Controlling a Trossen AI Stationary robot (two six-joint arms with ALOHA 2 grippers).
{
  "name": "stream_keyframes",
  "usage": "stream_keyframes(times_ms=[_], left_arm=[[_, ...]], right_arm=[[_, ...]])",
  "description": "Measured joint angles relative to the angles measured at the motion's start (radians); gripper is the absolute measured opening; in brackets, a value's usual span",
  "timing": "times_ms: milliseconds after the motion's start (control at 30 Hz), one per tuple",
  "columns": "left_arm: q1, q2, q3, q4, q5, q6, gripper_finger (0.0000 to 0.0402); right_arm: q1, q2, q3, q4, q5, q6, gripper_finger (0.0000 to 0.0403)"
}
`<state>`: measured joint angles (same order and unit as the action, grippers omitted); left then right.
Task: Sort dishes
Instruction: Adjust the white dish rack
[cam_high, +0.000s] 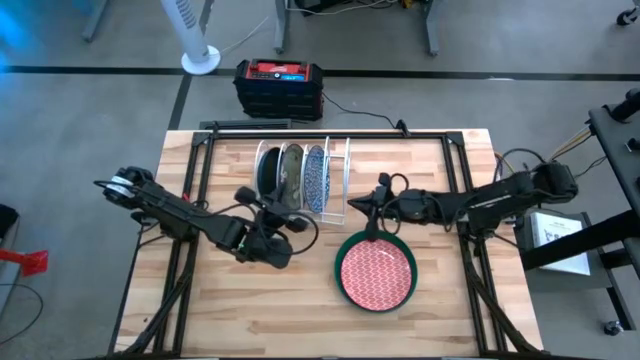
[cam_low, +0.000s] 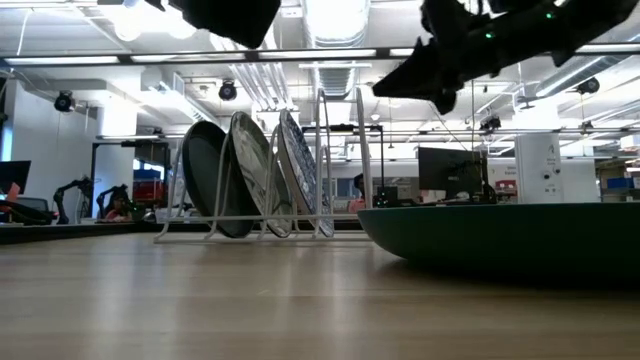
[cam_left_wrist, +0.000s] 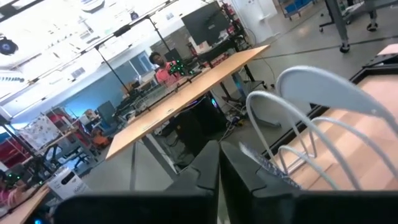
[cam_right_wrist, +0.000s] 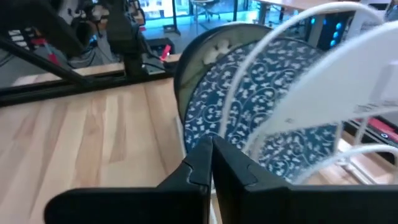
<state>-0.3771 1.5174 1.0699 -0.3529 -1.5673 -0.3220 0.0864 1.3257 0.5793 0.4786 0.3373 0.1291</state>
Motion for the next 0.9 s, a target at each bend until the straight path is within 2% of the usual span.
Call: stream_keyframes(times_ms=[167, 300, 367, 600, 900], left_arm=[[0.000, -0.014, 0.000, -0.231, -0.003, -0.262, 0.0000], [0.000, -0.015, 0.000, -0.340, -0.002, -0.388, 0.0000], [0.001, -0.015, 0.000, -0.347, -0.003, -0.398, 0.0000], [0.003, -0.015, 0.000, -0.356, -0.003, -0.397, 0.0000], [0.013, -0.017, 0.000, -0.359, -0.003, -0.395, 0.0000]], right_arm=[[-0.002, 0.095, 0.069, -0.029, 0.018, 0.000, 0.0001], [-0.004, 0.141, 0.131, -0.144, 0.126, 0.005, 0.0001], [-0.008, 0.151, 0.154, -0.197, 0.167, 0.004, 0.0000], [-0.030, 0.133, 0.165, -0.235, 0.207, -0.010, 0.0000], [-0.085, 0.125, 0.165, -0.246, 0.209, -0.037, 0.0000]])
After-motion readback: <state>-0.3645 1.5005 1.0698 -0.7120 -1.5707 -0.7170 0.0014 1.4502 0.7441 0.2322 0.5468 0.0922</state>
